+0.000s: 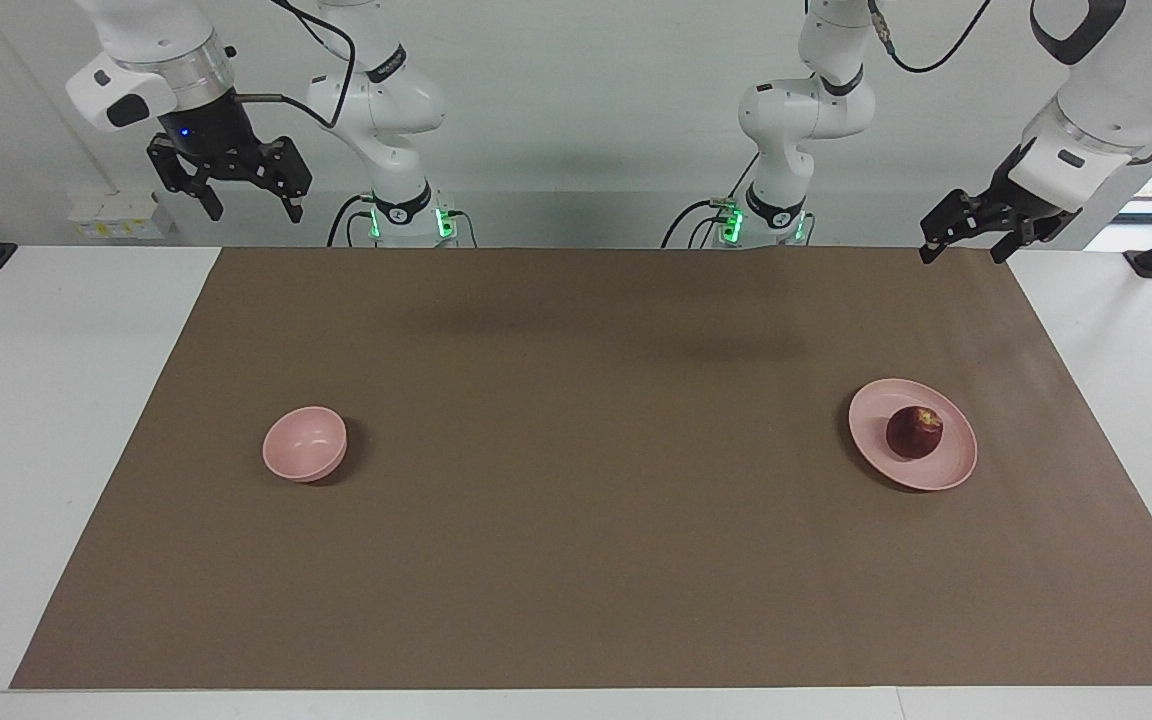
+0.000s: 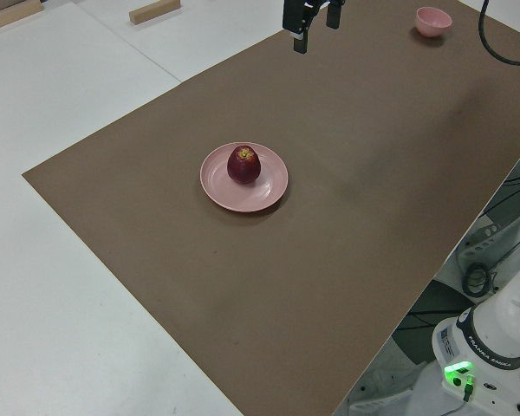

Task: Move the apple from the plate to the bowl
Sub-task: 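Reach the left gripper down to the red apple on the plate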

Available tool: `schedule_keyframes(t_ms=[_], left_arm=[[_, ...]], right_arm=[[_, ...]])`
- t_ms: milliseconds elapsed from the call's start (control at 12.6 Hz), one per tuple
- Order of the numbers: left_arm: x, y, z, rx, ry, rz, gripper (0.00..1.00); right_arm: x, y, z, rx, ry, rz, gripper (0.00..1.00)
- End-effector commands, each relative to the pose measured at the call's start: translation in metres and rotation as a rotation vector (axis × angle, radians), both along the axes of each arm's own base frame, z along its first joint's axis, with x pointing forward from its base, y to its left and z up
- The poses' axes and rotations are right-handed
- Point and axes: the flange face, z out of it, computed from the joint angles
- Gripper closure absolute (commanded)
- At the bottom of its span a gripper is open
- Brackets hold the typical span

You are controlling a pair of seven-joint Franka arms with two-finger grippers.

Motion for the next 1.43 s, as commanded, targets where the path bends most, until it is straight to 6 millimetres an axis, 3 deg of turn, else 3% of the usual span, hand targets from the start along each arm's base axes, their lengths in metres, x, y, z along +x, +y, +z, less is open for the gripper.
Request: schedule_keyframes(t_ms=[0, 239, 478, 876, 1353], left_arm=[[-0.002, -0.002, 0.008, 0.021, -0.009, -0.016, 0.0], [-0.002, 0.001, 0.009, 0.013, -0.031, -0.01, 0.0], [-0.005, 0.006, -0.003, 0.014, -0.044, -0.002, 0.0], [0.004, 0.01, -0.055, 0.0, -0.044, -0.171, 0.0], [0.008, 0.043, -0.127, -0.025, -0.06, -0.363, 0.0]], right_arm=[[-0.005, 0.0, 0.004, 0.03, 0.003, 0.028, 0.0], [-0.006, 0.0, 0.001, 0.032, 0.012, 0.029, 0.0], [-0.006, 0.002, 0.002, 0.035, 0.007, 0.034, 0.0], [-0.005, 0.0, 0.002, 0.042, -0.005, 0.028, 0.0], [-0.006, 0.001, 0.001, 0.044, -0.022, 0.031, 0.0]])
